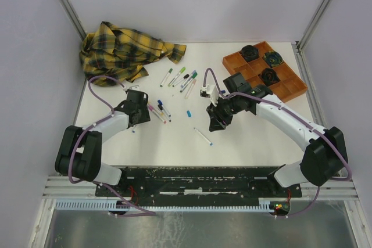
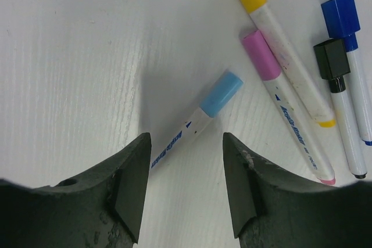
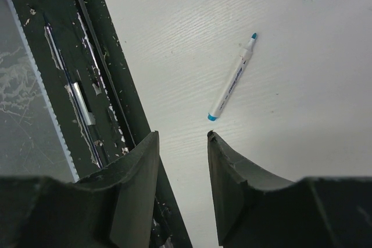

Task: Open the pen caps
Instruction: Pick up the pen from the center of the board.

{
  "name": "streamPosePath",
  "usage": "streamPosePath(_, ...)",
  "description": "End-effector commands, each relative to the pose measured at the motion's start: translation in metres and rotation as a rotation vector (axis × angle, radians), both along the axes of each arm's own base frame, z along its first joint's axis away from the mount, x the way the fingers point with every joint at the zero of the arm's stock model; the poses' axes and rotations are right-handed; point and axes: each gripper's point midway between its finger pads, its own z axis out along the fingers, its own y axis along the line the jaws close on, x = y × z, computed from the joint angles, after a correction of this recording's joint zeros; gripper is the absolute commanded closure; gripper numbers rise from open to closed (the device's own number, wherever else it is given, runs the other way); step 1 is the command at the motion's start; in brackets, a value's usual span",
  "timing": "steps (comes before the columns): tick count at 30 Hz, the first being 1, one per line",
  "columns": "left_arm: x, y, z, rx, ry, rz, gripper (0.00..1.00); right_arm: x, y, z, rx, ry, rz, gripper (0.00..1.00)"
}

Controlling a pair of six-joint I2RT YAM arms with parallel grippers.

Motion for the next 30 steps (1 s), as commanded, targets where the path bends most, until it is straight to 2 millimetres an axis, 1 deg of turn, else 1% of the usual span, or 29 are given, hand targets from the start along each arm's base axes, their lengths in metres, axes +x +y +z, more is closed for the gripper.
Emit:
streamPosePath(1, 0.015, -0.002, 0.013, -0.019, -0.037, 0.015, 0.43, 0.003, 0.004, 0.019, 0.054, -0.047, 0.019, 0.53)
streamPosePath(9, 0.01, -0.005, 0.008, -0.052, -0.001, 0.039, 0.55, 0.001, 0.004, 0.025, 0.071, -0.054, 0.023, 0.53)
streamPosePath(15, 0.0, -0.006, 0.001, -0.072, 0.027, 0.068, 0.57, 0.0, 0.004, 0.028, 0.079, -0.06, 0.026, 0.53)
streamPosePath(18, -0.006, -0.006, -0.002, -0.091, 0.039, 0.092, 0.66, -0.001, 0.004, 0.029, 0.081, -0.062, 0.027, 0.53)
streamPosePath(23, -0.022, -0.012, -0.007, -0.15, 0.051, 0.117, 0.69, -0.001, 0.003, 0.03, 0.082, -0.063, 0.025, 0.53)
streamPosePath(30, -0.038, -0.02, -0.007, -0.169, 0.047, 0.121, 0.68, 0.0, 0.004, 0.029, 0.081, -0.061, 0.026, 0.53)
